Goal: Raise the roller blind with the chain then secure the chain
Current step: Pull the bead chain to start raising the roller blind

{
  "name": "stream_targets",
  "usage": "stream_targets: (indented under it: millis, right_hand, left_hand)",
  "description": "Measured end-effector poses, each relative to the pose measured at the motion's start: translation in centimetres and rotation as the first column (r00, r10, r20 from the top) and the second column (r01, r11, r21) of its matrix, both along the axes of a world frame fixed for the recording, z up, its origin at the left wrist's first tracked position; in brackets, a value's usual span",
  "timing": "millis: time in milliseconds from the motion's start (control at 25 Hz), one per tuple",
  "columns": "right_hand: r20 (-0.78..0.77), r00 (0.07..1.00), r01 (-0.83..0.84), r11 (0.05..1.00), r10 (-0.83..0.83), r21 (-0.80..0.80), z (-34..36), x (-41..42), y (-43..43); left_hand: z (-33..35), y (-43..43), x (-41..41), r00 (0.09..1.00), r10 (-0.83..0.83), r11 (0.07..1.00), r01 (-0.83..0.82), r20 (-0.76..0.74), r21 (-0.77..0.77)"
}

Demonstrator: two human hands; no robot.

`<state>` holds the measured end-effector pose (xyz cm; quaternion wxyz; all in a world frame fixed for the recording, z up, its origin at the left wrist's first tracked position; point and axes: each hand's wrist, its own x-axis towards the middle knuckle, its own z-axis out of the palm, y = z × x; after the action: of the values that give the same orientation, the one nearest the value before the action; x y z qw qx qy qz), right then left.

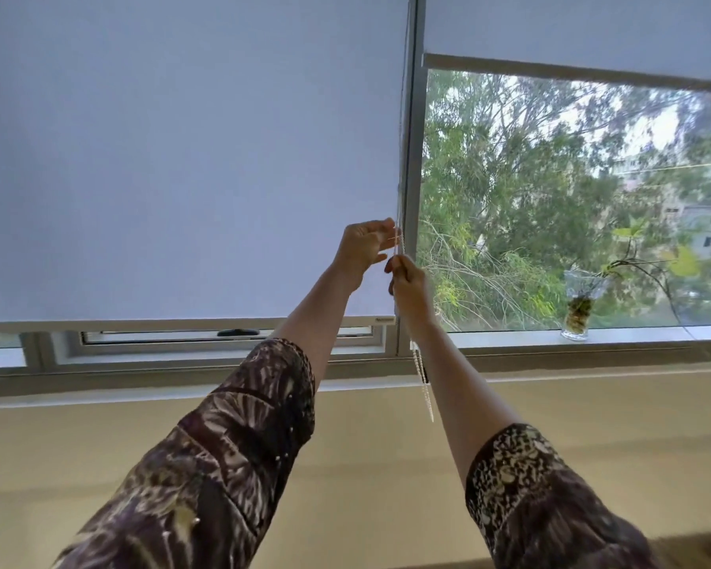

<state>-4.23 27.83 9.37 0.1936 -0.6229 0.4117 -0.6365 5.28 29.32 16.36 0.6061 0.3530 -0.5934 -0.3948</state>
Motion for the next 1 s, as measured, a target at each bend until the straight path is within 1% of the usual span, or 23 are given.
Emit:
stream_targets:
  millis: [120,240,320,400,480,520,600,640,680,840,920,1000]
  right_hand:
    - [-0.043,0.999,-0.017,0.999,0.019,0.041,-2.9,0.1,0.5]
    - [-0.076,0.997,-0.016,0.998,0.021,0.062,-5.5,0.0,0.9]
    - [-0.067,0.997,-0.027,0.996,0.032,0.080,-6.8,-0.4,1.0]
    - [-0.081,0.996,-0.034,0.993,0.043,0.113,-7.3,-0.9,0.9]
    - [-0.126,0.989,-0.047,0.978,0.074,0.202,-7.1,-1.2,1.0]
    - [-0.132,0.985,-0.070,0.956,0.111,0.285,-6.8,-1.2,1.2]
    - [-0.076,0.976,-0.147,0.873,0.205,0.465,-6.0,-1.3,1.9]
    - [-0.040,0.972,-0.177,0.839,0.230,0.514,-5.4,-1.4,2.1]
    - [-0.004,0.973,-0.194,0.829,0.230,0.525,-4.8,-1.6,2.2]
    - [0.129,0.977,-0.207,0.897,0.169,0.390,0.2,-2.7,2.2]
    - [0.147,0.970,-0.235,0.913,0.195,0.335,3.4,-2.6,2.4]
    - [0.154,0.964,-0.254,0.927,0.218,0.275,6.4,-1.7,2.6]
  left_hand:
    - [0.5,0.0,-1.7,1.000,-0.003,1.000,0.002,-0.026,-0.031]
    - [0.5,-0.4,-2.6,0.994,0.010,0.999,-0.014,-0.107,-0.041]
    - [0.1,-0.8,-2.9,0.987,0.054,0.998,-0.059,-0.151,-0.030]
    - [-0.6,-1.2,-3.1,0.979,0.129,0.990,-0.136,-0.156,-0.033]
    - [-1.5,-1.5,-2.9,0.968,0.208,0.973,-0.219,-0.141,-0.069]
    - [-2.2,-1.6,-2.8,0.963,0.233,0.966,-0.246,-0.138,-0.083]
    - [-3.6,-1.7,-2.8,0.958,0.255,0.960,-0.267,-0.127,-0.085]
    - [-4.3,-1.6,-2.7,0.957,0.265,0.958,-0.275,-0.119,-0.078]
    - [-5.0,-1.4,-2.7,0.955,0.275,0.956,-0.284,-0.110,-0.072]
    - [-7.5,-0.5,-1.5,0.958,0.275,0.955,-0.282,-0.076,-0.097]
    - [-8.5,-0.2,-1.2,0.967,0.242,0.964,-0.250,-0.082,-0.097]
    - [-9.2,0.3,-1.3,0.970,0.226,0.970,-0.233,-0.095,-0.066]
